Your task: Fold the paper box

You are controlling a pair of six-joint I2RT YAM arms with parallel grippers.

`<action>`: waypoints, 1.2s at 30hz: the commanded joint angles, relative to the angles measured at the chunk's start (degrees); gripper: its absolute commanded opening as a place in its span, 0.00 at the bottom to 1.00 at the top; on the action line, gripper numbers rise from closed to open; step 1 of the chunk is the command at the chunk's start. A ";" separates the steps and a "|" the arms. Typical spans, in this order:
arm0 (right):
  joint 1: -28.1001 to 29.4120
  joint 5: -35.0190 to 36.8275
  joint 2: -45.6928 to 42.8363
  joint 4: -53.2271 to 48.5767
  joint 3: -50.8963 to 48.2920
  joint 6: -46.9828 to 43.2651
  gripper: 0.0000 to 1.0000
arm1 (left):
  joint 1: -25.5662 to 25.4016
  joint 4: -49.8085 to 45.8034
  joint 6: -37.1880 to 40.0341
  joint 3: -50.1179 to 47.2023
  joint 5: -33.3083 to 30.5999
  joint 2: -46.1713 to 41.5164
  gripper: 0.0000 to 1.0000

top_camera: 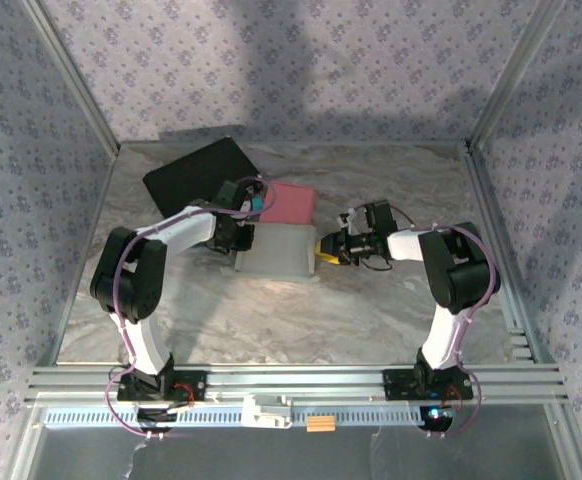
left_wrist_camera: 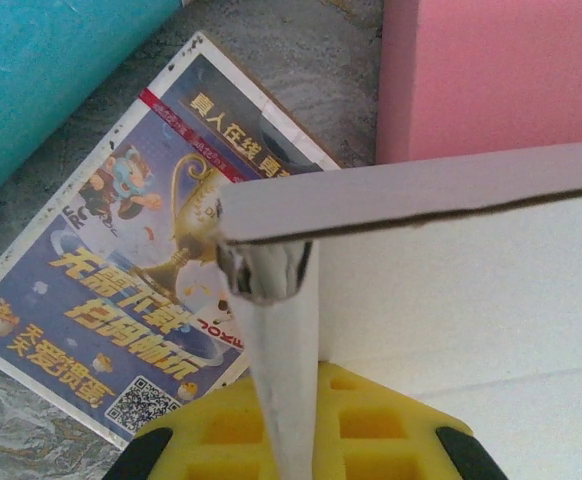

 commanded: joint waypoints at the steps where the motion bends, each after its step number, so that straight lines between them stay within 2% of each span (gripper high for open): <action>1: 0.47 0.23 -2.49 -0.54 0.91 -0.56 0.30 | -0.65 -2.97 0.60 -0.19 -1.27 1.39 0.00; 16: 2.23 2.30 -0.67 -6.05 3.81 -4.93 0.32 | -0.81 -3.03 0.72 0.24 -1.44 1.61 0.00; 23: 4.29 8.57 -1.74 -16.71 6.85 -11.65 0.35 | -0.81 -3.09 0.79 0.52 -1.28 1.81 0.00; 33: 6.63 15.86 -0.74 -21.32 9.96 -12.87 0.35 | -1.22 -3.36 0.62 1.11 -1.39 2.12 0.00; 36: 8.01 18.73 -0.68 -23.09 11.40 -12.91 0.31 | -1.35 -3.48 0.62 1.23 -1.54 2.01 0.00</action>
